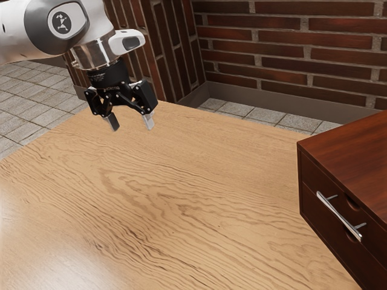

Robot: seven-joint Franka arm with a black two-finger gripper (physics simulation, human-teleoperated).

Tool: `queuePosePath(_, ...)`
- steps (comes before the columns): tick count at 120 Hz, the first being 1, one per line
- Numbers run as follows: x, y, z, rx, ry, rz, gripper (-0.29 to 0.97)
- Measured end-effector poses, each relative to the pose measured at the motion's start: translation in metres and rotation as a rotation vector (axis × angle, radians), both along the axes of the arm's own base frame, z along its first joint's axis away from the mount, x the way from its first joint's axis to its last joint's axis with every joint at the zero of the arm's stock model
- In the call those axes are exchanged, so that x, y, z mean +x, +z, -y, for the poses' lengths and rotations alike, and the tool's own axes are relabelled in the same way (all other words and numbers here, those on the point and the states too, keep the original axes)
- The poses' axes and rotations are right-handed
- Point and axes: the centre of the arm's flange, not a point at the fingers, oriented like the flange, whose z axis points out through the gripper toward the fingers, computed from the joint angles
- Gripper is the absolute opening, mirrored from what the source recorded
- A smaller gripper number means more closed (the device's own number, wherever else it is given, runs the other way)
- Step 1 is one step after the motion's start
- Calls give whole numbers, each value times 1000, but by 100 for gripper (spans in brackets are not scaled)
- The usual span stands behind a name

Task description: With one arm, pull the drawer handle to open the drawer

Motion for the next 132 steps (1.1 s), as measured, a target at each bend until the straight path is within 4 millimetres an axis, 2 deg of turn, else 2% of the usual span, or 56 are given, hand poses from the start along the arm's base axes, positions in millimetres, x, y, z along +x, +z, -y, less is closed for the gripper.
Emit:
queuePosePath(20, -2, 4, 1, 2, -3, 7, 68)
queuePosePath(24, -5, 18, 5, 26, -10, 30, 68)
queuePosePath(28, -16, 55, 17, 61, -27, 92, 68)
queuePosePath(34, -51, 116, 50, 83, -67, 186, 68)
queuePosePath(39, -83, 148, 79, 116, -91, 222, 68)
queuePosePath(43, -116, 166, 111, 166, -114, 232, 68)
queuePosePath(49, -171, 180, 192, 207, -228, 250, 68)
queuePosePath(53, -197, 183, 216, 215, -252, 244, 67)
queuePosePath(60, -220, 172, 228, 221, -228, 195, 68)
queuePosePath(72, -233, 148, 209, 173, -114, 87, 68)
queuePosePath(78, -264, 141, 200, 162, -64, 69, 68)
queuePosePath(88, -331, 125, 186, 149, 10, 88, 68)
queuePosePath(94, -351, 110, 180, 142, 50, 89, 68)
queuePosePath(100, -349, 84, 181, 136, 80, 54, 67)
queuePosePath(109, -331, 25, 193, 90, 92, -11, 67)
queuePosePath(113, -323, 7, 198, 55, 90, -18, 67)
queuePosePath(125, -306, -26, 208, -54, 108, 6, 67)
queuePosePath(132, -294, -35, 209, -117, 137, 41, 67)
